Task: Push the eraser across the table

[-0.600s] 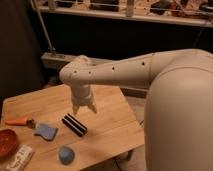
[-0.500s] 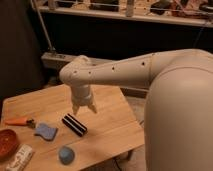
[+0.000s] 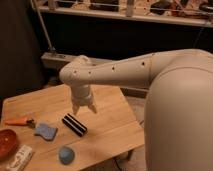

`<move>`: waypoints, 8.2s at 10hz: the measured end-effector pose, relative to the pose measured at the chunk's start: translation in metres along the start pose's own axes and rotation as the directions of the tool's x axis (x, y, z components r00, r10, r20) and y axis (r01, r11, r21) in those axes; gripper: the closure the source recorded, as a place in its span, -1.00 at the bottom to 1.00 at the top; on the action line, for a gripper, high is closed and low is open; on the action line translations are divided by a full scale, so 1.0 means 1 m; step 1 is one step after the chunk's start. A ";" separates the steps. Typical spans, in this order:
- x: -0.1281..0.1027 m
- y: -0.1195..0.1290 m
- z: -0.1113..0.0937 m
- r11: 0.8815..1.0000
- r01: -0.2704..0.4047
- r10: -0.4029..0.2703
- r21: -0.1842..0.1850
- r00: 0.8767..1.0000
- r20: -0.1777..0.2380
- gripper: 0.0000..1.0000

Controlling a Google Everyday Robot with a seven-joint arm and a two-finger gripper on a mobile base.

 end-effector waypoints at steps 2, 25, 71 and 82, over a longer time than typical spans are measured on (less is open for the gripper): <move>0.000 0.000 0.000 1.000 0.000 0.000 0.000 1.000 0.000 -0.30; 0.006 -0.001 0.009 1.000 -0.004 0.004 0.006 1.000 -0.021 -0.30; -0.063 0.045 0.116 0.988 -0.035 0.012 0.152 0.988 0.155 1.00; -0.158 0.068 0.169 0.988 0.151 -0.152 0.020 0.957 0.246 1.00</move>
